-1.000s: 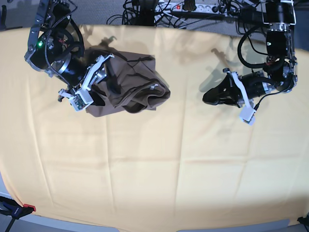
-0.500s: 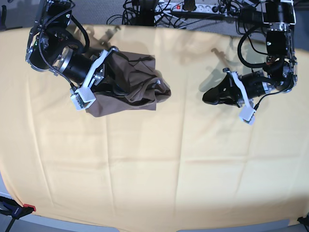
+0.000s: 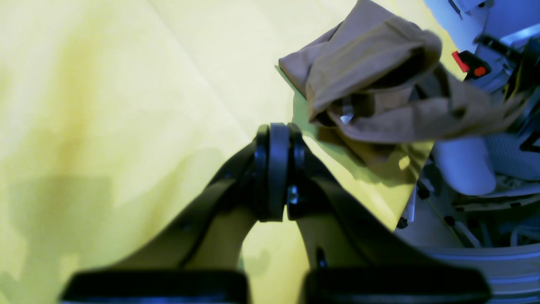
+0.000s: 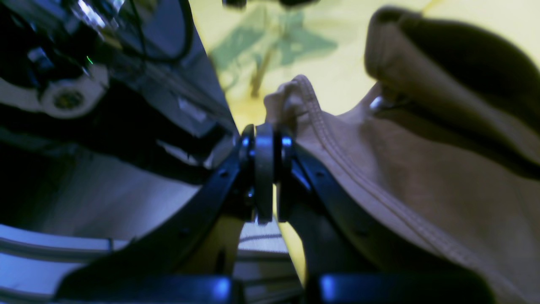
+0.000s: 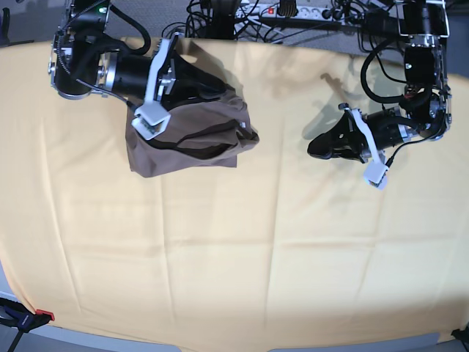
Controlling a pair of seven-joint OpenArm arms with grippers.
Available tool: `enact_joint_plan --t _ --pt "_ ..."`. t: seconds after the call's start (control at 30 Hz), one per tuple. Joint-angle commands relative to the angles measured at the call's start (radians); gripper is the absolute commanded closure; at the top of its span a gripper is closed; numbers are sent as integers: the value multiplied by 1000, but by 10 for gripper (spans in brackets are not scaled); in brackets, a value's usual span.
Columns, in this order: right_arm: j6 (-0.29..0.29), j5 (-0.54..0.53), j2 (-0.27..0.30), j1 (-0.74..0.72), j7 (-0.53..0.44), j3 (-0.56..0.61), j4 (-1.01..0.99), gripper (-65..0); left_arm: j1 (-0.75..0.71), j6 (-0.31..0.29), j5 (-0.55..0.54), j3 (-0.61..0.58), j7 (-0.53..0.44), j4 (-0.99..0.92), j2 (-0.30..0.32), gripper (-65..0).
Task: Fold the T-shirt properly
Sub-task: 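Lift the shirt's other end with the right gripper and fold it over the stack, then grasp the folded bundle with both grippers and hold it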
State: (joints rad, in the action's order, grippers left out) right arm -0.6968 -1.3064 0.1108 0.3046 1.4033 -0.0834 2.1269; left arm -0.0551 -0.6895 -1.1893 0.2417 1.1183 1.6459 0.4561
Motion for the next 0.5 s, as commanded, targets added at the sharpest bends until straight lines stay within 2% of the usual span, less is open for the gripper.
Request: enact_joint_plan --t 0.0,0.03,0.13,0.17,0.33,0.47 --pt "-1 -16 3 -5 -19 25 17 0 14 -9 -26 4 -19 14 11 0" --pt "-1 -3 3 -5 -21 54 17 -58 14 -9 -25 4 -19 14 10 0" --pt "-1 5 3 -14 -21 135 18 -342 14 -9 -24 4 -19 14 10 0" --pt "-1 2 3 -20 -21 157 19 -382 14 -9 -24 4 -19 14 10 0" --pt "-1 -30 3 -53 -22 206 112 -376 13 -9 -24 4 -19 14 10 0" --pt "-1 48 3 -53 -47 185 192 -376 14 -9 -24 4 -19 14 10 0"
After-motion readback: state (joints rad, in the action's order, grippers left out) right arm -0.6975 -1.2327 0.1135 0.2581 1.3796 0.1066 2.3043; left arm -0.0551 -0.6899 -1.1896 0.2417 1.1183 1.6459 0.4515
